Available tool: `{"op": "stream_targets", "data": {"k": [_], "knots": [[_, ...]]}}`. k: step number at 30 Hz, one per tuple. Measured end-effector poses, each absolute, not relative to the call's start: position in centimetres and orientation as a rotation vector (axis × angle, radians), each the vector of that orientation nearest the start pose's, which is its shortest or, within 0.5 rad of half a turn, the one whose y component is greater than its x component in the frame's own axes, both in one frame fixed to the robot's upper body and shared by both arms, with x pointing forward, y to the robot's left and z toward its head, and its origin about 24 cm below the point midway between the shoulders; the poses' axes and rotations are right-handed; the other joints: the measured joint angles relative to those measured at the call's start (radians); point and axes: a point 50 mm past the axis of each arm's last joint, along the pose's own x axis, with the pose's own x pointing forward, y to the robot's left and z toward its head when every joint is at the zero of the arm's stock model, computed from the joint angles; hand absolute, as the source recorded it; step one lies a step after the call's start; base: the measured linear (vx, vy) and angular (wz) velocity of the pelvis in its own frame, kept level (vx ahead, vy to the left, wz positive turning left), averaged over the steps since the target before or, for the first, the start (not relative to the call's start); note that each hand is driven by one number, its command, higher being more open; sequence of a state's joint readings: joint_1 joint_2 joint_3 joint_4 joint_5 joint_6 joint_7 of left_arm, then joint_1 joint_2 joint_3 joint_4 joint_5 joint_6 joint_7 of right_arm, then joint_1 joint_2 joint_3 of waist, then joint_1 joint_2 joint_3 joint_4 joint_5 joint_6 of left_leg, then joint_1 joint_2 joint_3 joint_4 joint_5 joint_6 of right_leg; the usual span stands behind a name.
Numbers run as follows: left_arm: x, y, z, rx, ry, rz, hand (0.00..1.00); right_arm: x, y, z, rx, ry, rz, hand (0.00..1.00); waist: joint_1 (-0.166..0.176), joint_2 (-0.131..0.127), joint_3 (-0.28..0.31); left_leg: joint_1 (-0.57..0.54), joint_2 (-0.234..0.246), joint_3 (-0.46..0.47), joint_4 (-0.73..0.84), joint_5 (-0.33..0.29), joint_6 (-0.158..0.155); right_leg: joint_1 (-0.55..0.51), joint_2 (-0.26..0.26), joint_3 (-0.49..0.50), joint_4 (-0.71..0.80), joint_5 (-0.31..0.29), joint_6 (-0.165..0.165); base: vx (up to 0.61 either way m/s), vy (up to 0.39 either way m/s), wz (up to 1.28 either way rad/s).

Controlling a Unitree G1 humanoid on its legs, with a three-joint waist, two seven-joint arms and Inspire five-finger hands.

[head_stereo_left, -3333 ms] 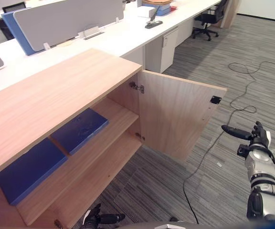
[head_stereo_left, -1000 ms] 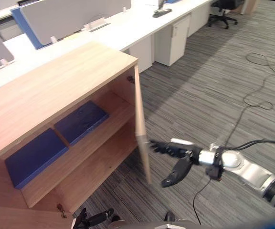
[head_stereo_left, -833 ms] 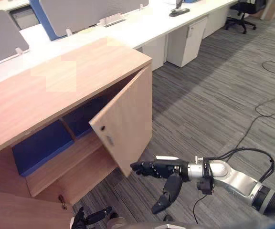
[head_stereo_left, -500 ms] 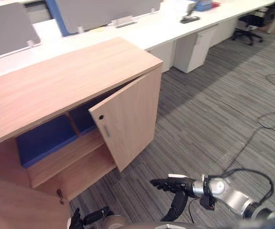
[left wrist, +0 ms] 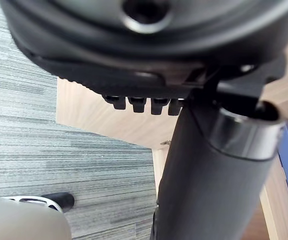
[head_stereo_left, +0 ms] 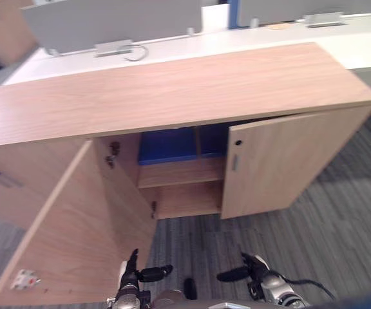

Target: Walk over to the cabinet, pick up the folder, carry it to the office cabinet, place the folder inside the office cabinet, then close the office cabinet door

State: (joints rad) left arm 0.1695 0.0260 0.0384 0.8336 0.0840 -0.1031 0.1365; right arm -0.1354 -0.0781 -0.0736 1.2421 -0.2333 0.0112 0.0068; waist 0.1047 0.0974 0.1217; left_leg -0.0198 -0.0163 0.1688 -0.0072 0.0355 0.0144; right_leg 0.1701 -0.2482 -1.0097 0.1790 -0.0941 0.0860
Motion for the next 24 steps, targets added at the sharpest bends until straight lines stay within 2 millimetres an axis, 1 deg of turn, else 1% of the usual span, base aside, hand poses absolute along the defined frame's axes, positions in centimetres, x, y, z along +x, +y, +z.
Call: {"op": "stream_targets", "data": {"k": [1, 2, 3, 4, 6, 7, 8, 9, 10, 11, 12, 13, 14, 15, 16, 17, 18, 19, 20, 21, 22, 23, 24], "knots": [[11.4, 17.3, -14.3, 0.146, 0.883, 0.118, 1.00, 12.8, -18.9, -16.1, -0.231, 1.161, 0.023, 1.00, -0.007, 0.003, -0.001, 0.011, -0.040, -0.049, -0.005, -0.003, 0.013, 0.018, -0.081, -0.039, 0.126, -0.045, 0.012, 0.09, 0.191, 1.34], [11.5, 16.8, -14.3, 0.168, 0.880, 0.061, 1.00, 11.8, -20.0, -16.2, -0.229, 1.186, -0.021, 1.00, -0.020, 0.003, -0.001, 0.027, -0.078, -0.107, 0.000, -0.007, 0.035, 0.003, -0.169, 0.020, 0.297, -0.078, -0.048, 0.09, 0.211, 1.40], [11.8, 16.4, -14.3, 0.184, 0.869, 0.027, 1.00, 11.8, -20.6, -16.1, -0.223, 1.182, -0.044, 1.00, -0.030, 0.005, 0.000, 0.030, -0.093, -0.141, 0.013, -0.008, 0.059, -0.028, -0.207, 0.097, 0.387, -0.090, -0.104, 0.10, 0.254, 1.94], [12.5, 15.7, -14.3, 0.238, 0.861, -0.064, 1.00, 12.4, -21.1, -15.7, -0.191, 1.135, -0.109, 1.00, -0.057, 0.010, -0.003, 0.011, -0.114, -0.247, 0.057, -0.016, 0.068, -0.132, -0.150, 0.464, 0.441, -0.162, -0.069, 0.07, 0.182, 1.80], [12.7, 15.7, -14.3, 0.279, 0.859, -0.106, 1.00, 12.8, -21.2, -15.6, -0.178, 1.110, -0.132, 1.00, -0.065, 0.004, 0.001, 0.000, -0.122, -0.316, 0.074, -0.015, 0.065, -0.174, -0.069, 0.690, 0.407, -0.196, -0.029, 0.04, 0.070, 1.65], [13.2, 15.6, -14.2, 0.288, 0.846, -0.128, 1.00, 12.4, -21.2, -15.7, -0.153, 1.111, -0.158, 1.00, -0.068, -0.017, 0.002, -0.008, -0.137, -0.374, 0.082, -0.014, 0.056, -0.194, -0.012, 0.873, 0.358, -0.212, 0.012, 0.03, -0.047, 1.76], [13.2, 15.8, -14.2, 0.297, 0.848, -0.132, 1.00, 11.7, -20.8, -15.9, -0.097, 1.125, -0.188, 1.00, -0.071, -0.046, -0.005, -0.017, -0.160, -0.436, 0.090, -0.014, 0.044, -0.195, 0.014, 0.993, 0.292, -0.218, 0.031, 0.02, -0.082, 1.70], [13.2, 15.9, -14.2, 0.296, 0.850, -0.131, 1.00, 11.3, -20.5, -16.1, -0.067, 1.135, -0.203, 1.00, -0.070, -0.059, -0.008, -0.017, -0.167, -0.455, 0.090, -0.013, 0.039, -0.193, 0.015, 1.019, 0.261, -0.208, 0.047, 0.02, -0.114, 1.40], [13.2, 16.2, -14.2, 0.295, 0.849, -0.115, 1.00, 10.8, -19.9, -16.4, -0.029, 1.155, -0.214, 1.00, -0.068, -0.077, -0.010, -0.018, -0.177, -0.485, 0.093, -0.014, 0.031, -0.186, 0.010, 1.016, 0.201, -0.187, 0.064, 0.03, -0.208, 0.99], [13.2, 16.7, -14.1, 0.303, 0.849, -0.100, 1.00, 10.6, -19.4, -16.5, 0.021, 1.164, -0.233, 1.00, -0.062, -0.106, -0.011, -0.034, -0.193, -0.509, 0.120, -0.025, 0.011, -0.182, 0.004, 1.004, 0.103, -0.113, 0.059, 0.05, -0.271, 0.87], [13.2, 16.9, -14.2, 0.303, 0.859, -0.092, 1.00, 10.4, -19.4, -16.6, 0.032, 1.164, -0.244, 1.00, -0.066, -0.097, -0.005, -0.039, -0.185, -0.522, 0.152, -0.042, -0.008, -0.159, 0.011, 0.983, 0.094, -0.114, 0.059, 0.05, -0.272, 0.58], [13.1, 16.9, -14.3, 0.285, 0.865, -0.075, 1.00, 10.3, -19.4, -16.6, 0.048, 1.165, -0.255, 1.00, -0.067, -0.094, -0.005, -0.042, -0.175, -0.527, 0.170, -0.055, -0.023, -0.145, 0.023, 0.973, 0.080, -0.110, 0.053, 0.05, -0.226, 0.31], [12.8, 16.8, -14.4, 0.259, 0.871, -0.052, 1.00, 9.9, -19.7, -16.7, 0.081, 1.170, -0.283, 1.00, -0.064, -0.089, -0.006, -0.048, -0.155, -0.538, 0.201, -0.084, -0.024, -0.120, 0.048, 0.954, 0.060, -0.108, 0.048, 0.04, -0.217, 0.16], [12.7, 17.1, -14.4, 0.232, 0.876, -0.022, 1.00, 9.6, -19.8, -16.7, 0.088, 1.172, -0.294, 1.00, -0.064, -0.085, -0.005, -0.054, -0.134, -0.545, 0.232, -0.113, -0.037, -0.103, 0.074, 0.938, 0.046, -0.106, 0.041, 0.04, -0.218, 0.12], [12.6, 17.2, -14.4, 0.220, 0.880, -0.012, 1.00, 9.5, -19.9, -16.7, 0.094, 1.172, -0.302, 1.00, -0.066, -0.086, -0.003, -0.058, -0.124, -0.548, 0.248, -0.126, -0.040, -0.094, 0.087, 0.931, 0.040, -0.104, 0.035, 0.02, -0.205, 0.12], [12.6, 17.3, -14.4, 0.200, 0.883, 0.002, 1.00, 9.3, -20.0, -16.8, 0.110, 1.173, -0.325, 1.00, -0.068, -0.087, -0.001, -0.073, -0.107, -0.547, 0.282, -0.153, -0.050, -0.088, 0.108, 0.914, 0.039, -0.105, 0.027, 0.02, -0.186, 0.26], [12.7, 17.4, -14.4, 0.191, 0.879, 0.005, 1.00, 9.3, -20.2, -16.7, 0.131, 1.171, -0.349, 1.00, -0.077, -0.093, 0.006, -0.094, -0.075, -0.498, 0.305, -0.176, -0.048, -0.080, 0.119, 0.878, 0.038, -0.107, 0.021, 0.00, -0.186, 0.45], [12.9, 17.4, -14.3, 0.183, 0.875, 0.007, 1.00, 9.3, -20.3, -16.7, 0.150, 1.166, -0.374, 1.00, -0.088, -0.096, 0.013, -0.108, -0.046, -0.442, 0.316, -0.177, -0.048, -0.071, 0.122, 0.852, 0.038, -0.109, 0.017, 0.00, -0.189, 0.90], [13.4, 17.1, -14.2, 0.175, 0.865, -0.012, 1.00, 9.2, -20.8, -16.6, 0.170, 1.156, -0.411, 1.00, -0.112, -0.099, 0.028, -0.137, 0.020, -0.292, 0.364, -0.174, -0.044, -0.051, 0.124, 0.795, 0.040, -0.117, 0.006, -0.01, -0.159, 1.10], [13.8, 16.4, -14.0, 0.178, 0.852, -0.053, 1.00, 8.7, -21.5, -16.6, 0.157, 1.159, -0.434, 1.00, -0.118, -0.091, 0.033, -0.163, 0.085, -0.132, 0.428, -0.194, -0.046, -0.050, 0.124, 0.759, 0.045, -0.129, -0.005, 0.01, -0.101, 0.98], [14.0, 16.0, -13.9, 0.176, 0.844, -0.075, 1.00, 8.6, -21.9, -16.5, 0.148, 1.158, -0.441, 1.00, -0.114, -0.083, 0.038, -0.174, 0.108, -0.067, 0.457, -0.213, -0.037, -0.050, 0.123, 0.751, 0.048, -0.133, -0.005, 0.02, 0.006, 0.54], [14.2, 15.7, -13.8, 0.170, 0.833, -0.107, 1.00, 8.6, -22.4, -16.5, 0.139, 1.157, -0.448, 1.00, -0.111, -0.069, 0.049, -0.192, 0.133, 0.004, 0.505, -0.238, -0.019, -0.051, 0.118, 0.746, 0.061, -0.143, 0.005, 0.07, 0.123, 0.16], [14.3, 15.7, -13.7, 0.170, 0.829, -0.124, 1.00, 8.7, -22.6, -16.4, 0.135, 1.151, -0.450, 1.00, -0.108, -0.060, 0.058, -0.196, 0.121, 0.018, 0.514, -0.243, -0.010, -0.057, 0.109, 0.753, 0.086, -0.164, 0.017, 0.06, 0.131, 0.11]]}}
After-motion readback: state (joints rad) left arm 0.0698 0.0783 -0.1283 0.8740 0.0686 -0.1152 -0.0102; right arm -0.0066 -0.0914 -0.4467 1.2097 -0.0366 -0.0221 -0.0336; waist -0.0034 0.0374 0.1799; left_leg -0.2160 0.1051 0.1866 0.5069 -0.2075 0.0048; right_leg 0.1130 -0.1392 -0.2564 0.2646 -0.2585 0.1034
